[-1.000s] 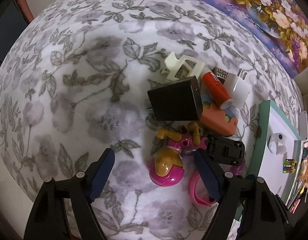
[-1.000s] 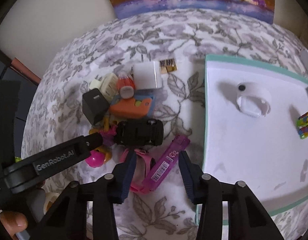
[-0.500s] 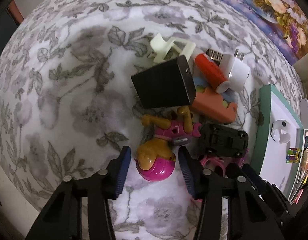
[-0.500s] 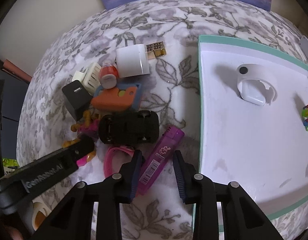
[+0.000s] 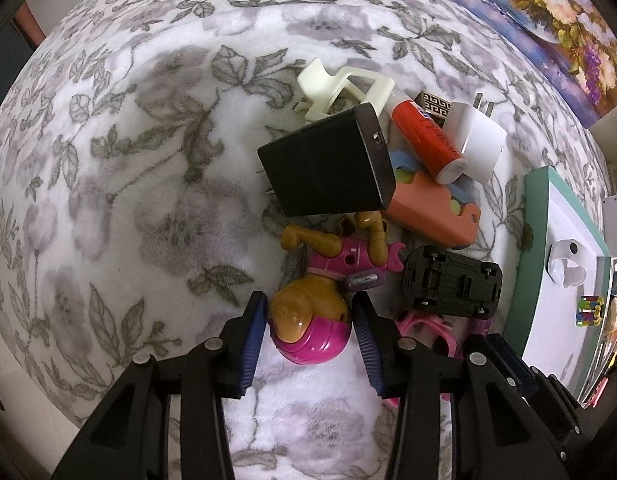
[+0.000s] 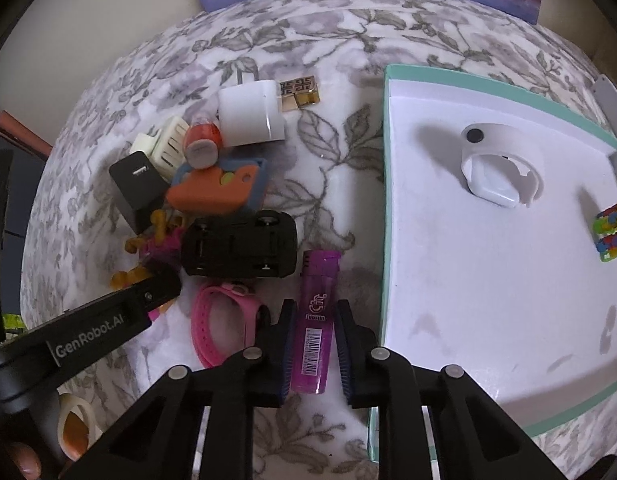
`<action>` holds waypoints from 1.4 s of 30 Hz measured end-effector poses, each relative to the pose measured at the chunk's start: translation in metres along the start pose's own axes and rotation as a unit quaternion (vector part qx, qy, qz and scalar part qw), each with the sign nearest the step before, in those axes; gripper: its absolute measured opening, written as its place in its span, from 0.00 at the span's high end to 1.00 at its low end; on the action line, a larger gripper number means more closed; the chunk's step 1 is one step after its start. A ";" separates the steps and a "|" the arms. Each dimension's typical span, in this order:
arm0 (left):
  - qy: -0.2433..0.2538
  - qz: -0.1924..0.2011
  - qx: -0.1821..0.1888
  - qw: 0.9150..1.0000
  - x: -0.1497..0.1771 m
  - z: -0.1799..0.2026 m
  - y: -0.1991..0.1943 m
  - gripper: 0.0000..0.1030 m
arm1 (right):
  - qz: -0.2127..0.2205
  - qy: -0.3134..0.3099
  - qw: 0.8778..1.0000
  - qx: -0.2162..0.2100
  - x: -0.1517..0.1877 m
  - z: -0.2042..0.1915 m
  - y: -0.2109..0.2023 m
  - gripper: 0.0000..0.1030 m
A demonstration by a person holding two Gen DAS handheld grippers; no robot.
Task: Organize rigid objects
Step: 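Grasp the pink-helmet figure with the left tool while the right tool grasps the pink lighter, then carry the figure and lighter into the tray and open both tools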
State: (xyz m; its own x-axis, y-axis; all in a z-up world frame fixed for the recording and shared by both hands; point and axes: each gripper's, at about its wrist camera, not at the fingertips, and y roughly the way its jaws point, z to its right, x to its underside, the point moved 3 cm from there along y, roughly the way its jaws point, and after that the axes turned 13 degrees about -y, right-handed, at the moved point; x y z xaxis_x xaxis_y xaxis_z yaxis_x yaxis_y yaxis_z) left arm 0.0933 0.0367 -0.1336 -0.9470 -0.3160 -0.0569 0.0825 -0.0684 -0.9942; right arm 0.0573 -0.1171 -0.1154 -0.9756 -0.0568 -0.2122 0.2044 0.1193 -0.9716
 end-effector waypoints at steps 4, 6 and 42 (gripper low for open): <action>0.004 0.002 -0.005 1.000 0.000 0.002 -0.001 0.56 | 0.000 -0.017 1.000 0.013 0.000 -0.005 0.002 0.80; 0.007 0.003 -0.009 1.000 -0.001 0.005 0.000 0.56 | 0.000 -0.027 0.999 0.021 -0.001 -0.009 0.003 0.79; -0.001 0.135 0.028 0.990 0.004 0.012 -0.089 0.57 | 0.063 -0.025 0.998 -0.017 -0.005 -0.010 -0.043 0.88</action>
State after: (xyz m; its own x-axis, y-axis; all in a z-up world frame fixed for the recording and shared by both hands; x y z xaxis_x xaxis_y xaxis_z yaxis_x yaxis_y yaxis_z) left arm 0.0862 0.0298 -0.0439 -0.8871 -0.3324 -0.3203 0.3505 -0.0335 -0.9360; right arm 0.0529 -0.1123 -0.0711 -0.9370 -0.0887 -0.3378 0.3211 0.1616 -0.9332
